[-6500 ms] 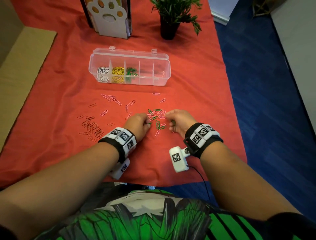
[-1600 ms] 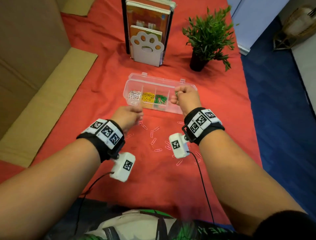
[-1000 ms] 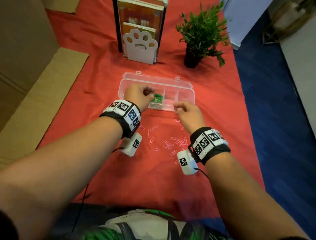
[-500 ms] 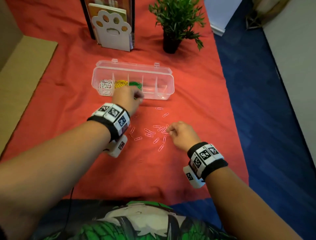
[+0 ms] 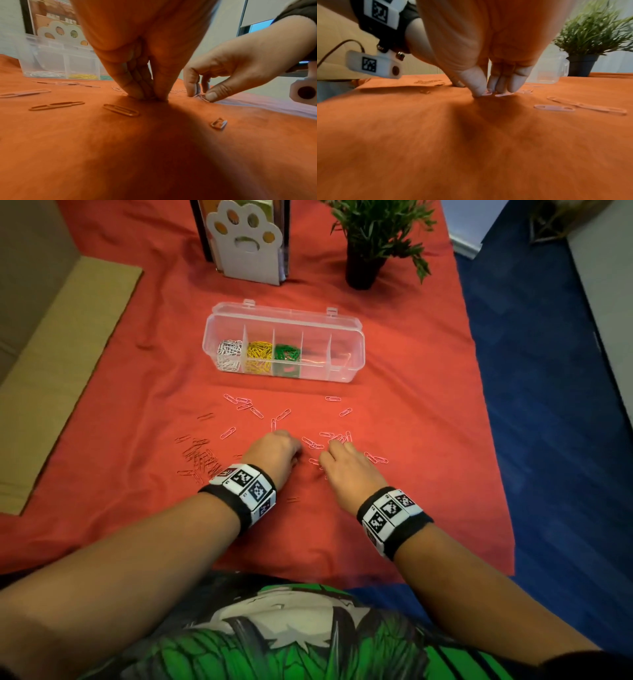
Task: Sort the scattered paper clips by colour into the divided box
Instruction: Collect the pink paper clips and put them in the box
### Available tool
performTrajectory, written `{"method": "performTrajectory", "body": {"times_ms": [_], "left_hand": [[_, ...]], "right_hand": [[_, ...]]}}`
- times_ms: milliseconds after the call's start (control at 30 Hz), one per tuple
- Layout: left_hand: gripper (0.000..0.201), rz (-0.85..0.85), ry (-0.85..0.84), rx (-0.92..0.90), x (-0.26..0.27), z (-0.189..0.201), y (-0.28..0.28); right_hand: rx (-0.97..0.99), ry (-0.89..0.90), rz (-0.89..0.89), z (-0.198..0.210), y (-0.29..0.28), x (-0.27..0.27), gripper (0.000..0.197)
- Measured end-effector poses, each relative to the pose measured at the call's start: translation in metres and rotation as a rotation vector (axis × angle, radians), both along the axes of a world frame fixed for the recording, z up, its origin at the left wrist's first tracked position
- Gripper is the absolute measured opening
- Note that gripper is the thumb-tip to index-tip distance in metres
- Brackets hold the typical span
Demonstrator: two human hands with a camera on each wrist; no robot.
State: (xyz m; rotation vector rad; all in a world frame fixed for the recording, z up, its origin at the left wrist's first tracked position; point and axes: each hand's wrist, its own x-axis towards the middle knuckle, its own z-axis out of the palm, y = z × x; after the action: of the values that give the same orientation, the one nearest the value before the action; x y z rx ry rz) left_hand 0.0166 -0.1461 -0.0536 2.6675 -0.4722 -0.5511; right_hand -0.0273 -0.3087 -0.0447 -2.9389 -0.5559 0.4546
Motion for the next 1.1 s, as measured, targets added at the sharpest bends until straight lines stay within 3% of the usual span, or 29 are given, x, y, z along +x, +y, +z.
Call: {"method": "performTrajectory", "body": {"times_ms": [167,233,333,433,500,567,633,733,833,900,1000,1100], "left_hand": [[0.023,0.061,0.009,-0.006,-0.001,-0.003,-0.004],[0.021,0.151,0.018,-0.085,0.001,-0.002,-0.004],[0.015,0.385,0.139,-0.285,0.007,0.005,-0.006],[0.028,0.674,0.423,-0.597,0.014,0.013,-0.012],[0.031,0.798,0.579,-0.749,0.018,0.020,-0.017],[0.026,0.868,0.660,-0.814,0.022,0.024,-0.021],[0.020,0.835,0.620,-0.788,0.027,0.022,-0.026],[0.009,0.452,0.273,-0.367,0.028,0.012,-0.030],[0.023,0.136,0.007,-0.110,0.023,0.003,-0.030],[0.026,0.047,-0.063,-0.066,0.021,0.001,-0.029],[0.023,-0.006,-0.097,-0.005,0.019,-0.002,-0.027],[0.022,-0.033,-0.091,0.024,0.017,-0.004,-0.028]], "right_hand": [[0.026,-0.014,-0.017,-0.011,0.001,-0.003,0.029],[0.122,0.063,-0.099,-0.013,-0.005,0.003,0.023],[0.468,0.226,-0.442,-0.010,-0.017,0.014,0.014],[0.895,0.433,-0.808,-0.003,-0.029,0.020,0.027],[1.223,0.560,-1.012,0.006,-0.036,0.024,0.030],[1.400,0.594,-1.131,0.011,-0.042,0.030,0.025],[1.316,0.589,-1.142,0.011,-0.043,0.035,0.021],[0.997,0.580,-1.068,0.000,-0.040,0.045,0.023],[0.516,0.401,-0.852,-0.007,-0.035,0.054,0.007],[0.230,0.245,-0.748,-0.009,-0.030,0.054,0.032],[0.089,0.079,-0.598,-0.010,-0.014,0.045,0.054],[0.065,0.032,-0.497,-0.014,-0.001,0.040,0.040]]}}
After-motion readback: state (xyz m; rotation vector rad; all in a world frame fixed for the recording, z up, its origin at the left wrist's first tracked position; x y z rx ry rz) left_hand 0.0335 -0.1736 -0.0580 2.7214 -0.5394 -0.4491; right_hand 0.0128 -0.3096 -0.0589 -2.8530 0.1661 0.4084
